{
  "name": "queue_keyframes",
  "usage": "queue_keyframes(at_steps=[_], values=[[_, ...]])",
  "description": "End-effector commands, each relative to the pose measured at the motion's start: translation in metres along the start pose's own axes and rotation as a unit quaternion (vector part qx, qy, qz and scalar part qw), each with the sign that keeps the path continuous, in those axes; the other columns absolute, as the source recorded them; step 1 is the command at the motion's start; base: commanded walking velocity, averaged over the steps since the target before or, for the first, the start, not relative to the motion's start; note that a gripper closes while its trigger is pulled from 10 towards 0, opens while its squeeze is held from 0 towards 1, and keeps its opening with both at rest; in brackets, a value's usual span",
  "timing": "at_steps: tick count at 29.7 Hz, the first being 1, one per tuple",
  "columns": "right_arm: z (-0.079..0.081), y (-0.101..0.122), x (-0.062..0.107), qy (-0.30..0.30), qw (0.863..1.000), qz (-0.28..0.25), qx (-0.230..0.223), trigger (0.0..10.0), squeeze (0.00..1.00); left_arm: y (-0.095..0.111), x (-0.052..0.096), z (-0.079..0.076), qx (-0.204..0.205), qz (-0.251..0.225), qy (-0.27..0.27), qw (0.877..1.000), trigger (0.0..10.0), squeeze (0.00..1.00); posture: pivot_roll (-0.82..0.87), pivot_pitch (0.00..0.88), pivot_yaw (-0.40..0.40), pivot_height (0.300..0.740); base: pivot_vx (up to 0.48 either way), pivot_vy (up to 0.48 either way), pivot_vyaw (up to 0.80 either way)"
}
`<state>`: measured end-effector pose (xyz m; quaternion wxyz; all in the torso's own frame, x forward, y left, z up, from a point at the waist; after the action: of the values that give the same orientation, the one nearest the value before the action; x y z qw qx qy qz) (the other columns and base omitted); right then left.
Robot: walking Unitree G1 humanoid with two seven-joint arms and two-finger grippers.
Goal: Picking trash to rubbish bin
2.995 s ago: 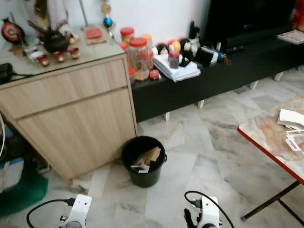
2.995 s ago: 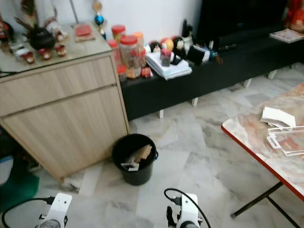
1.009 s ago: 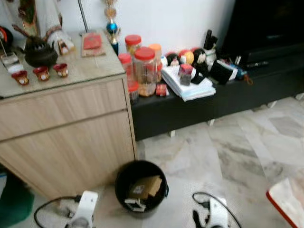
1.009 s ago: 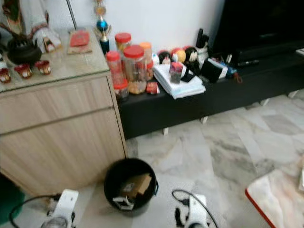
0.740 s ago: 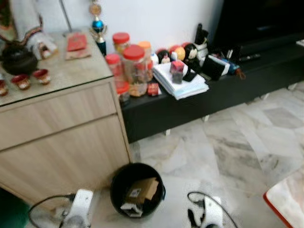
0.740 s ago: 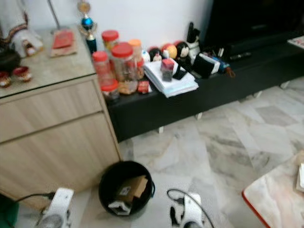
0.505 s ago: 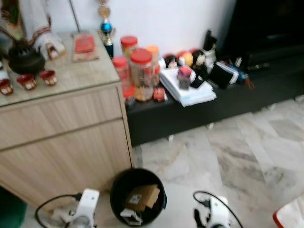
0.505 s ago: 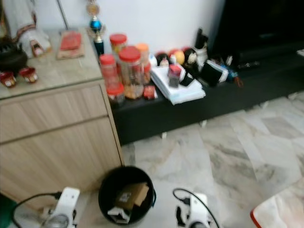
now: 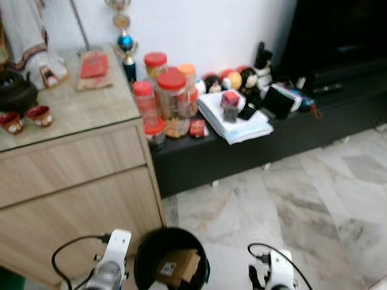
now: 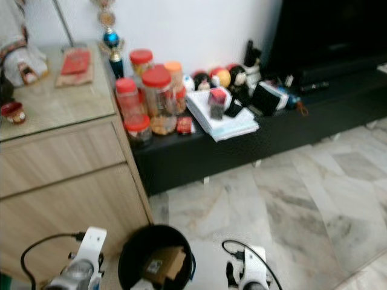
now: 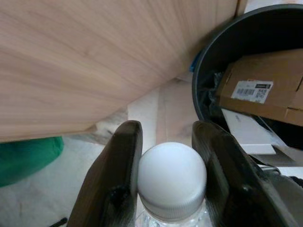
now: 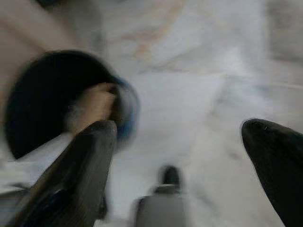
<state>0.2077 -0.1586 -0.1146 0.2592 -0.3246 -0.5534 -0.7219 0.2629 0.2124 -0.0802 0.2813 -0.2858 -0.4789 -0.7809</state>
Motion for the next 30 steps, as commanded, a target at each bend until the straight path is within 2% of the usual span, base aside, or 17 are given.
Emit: queue_keyframes(at_steps=[1,3,4,5,6,11,12,18,29,30], values=[[-0.012,-0.002,0.002,-0.014,1.000,0.002,0.001,10.0,0.00,0.041,-0.002,-0.008,-0.016,-0.064,-0.021,0.998,10.0,0.00,-0.09,0.061,0.016,0.740,0.000,0.000,0.00],[-0.012,-0.002,0.002,-0.014,1.000,0.001,0.002,10.0,0.00,0.066,-0.002,-0.013,-0.024,-0.103,-0.026,0.994,10.0,0.00,-0.09,0.061,0.016,0.740,0.000,0.000,0.00],[-0.013,-0.002,0.002,-0.014,1.000,0.001,0.002,10.0,0.00,0.075,-0.001,-0.013,-0.030,-0.118,-0.021,0.992,10.0,0.00,-0.09,0.061,0.016,0.740,0.000,0.000,0.00],[-0.013,-0.002,0.002,-0.014,1.000,0.001,0.002,10.0,0.00,0.075,-0.001,-0.013,-0.030,-0.118,-0.021,0.992,10.0,0.00,-0.09,0.061,0.016,0.740,0.000,0.000,0.00],[-0.013,-0.001,0.002,-0.015,1.000,0.000,0.001,10.0,0.00,0.089,0.000,-0.012,-0.033,-0.140,-0.013,0.990,10.0,0.00,-0.09,0.061,0.016,0.740,0.000,0.000,0.00],[-0.014,0.000,0.002,-0.016,1.000,-0.001,0.001,10.0,0.00,0.108,0.002,-0.015,-0.026,-0.167,-0.021,0.985,10.0,0.00,-0.11,0.061,0.012,0.740,0.000,0.000,0.00],[-0.015,0.000,0.002,-0.016,1.000,-0.002,0.001,10.0,0.00,0.114,0.003,-0.018,-0.020,-0.175,-0.032,0.984,10.0,1.00,-0.11,0.061,0.012,0.740,0.000,0.000,0.00],[-0.016,0.000,0.003,-0.018,1.000,-0.003,0.001,10.0,0.00,0.123,0.006,-0.022,-0.033,-0.195,-0.044,0.979,10.0,1.00,-0.11,0.063,0.011,0.740,0.000,0.000,0.00],[-0.017,0.001,0.002,-0.017,1.000,-0.003,0.003,10.0,0.00,0.117,0.004,-0.018,-0.030,-0.190,-0.040,0.981,10.0,1.00,-0.11,0.065,0.005,0.740,0.000,0.000,0.00],[-0.016,0.001,0.002,-0.016,1.000,-0.003,0.003,10.0,0.00,0.113,0.004,-0.018,-0.036,-0.182,-0.040,0.982,10.0,0.00,-0.11,0.064,0.007,0.740,0.000,0.000,0.00]])
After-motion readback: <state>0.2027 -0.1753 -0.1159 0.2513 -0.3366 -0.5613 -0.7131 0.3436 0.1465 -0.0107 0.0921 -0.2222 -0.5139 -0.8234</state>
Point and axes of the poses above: a point about 5 cm out from each wrist's last joint towards the gripper, its own x axis pointing back from the gripper into the wrist, its own y axis along the axis of the wrist's last joint, z = x × y, the point moved 4 cm from there along -x, pointing out of the wrist towards the gripper, and after that the axes turned 7 degrees about -x, right-handed, at the moved point
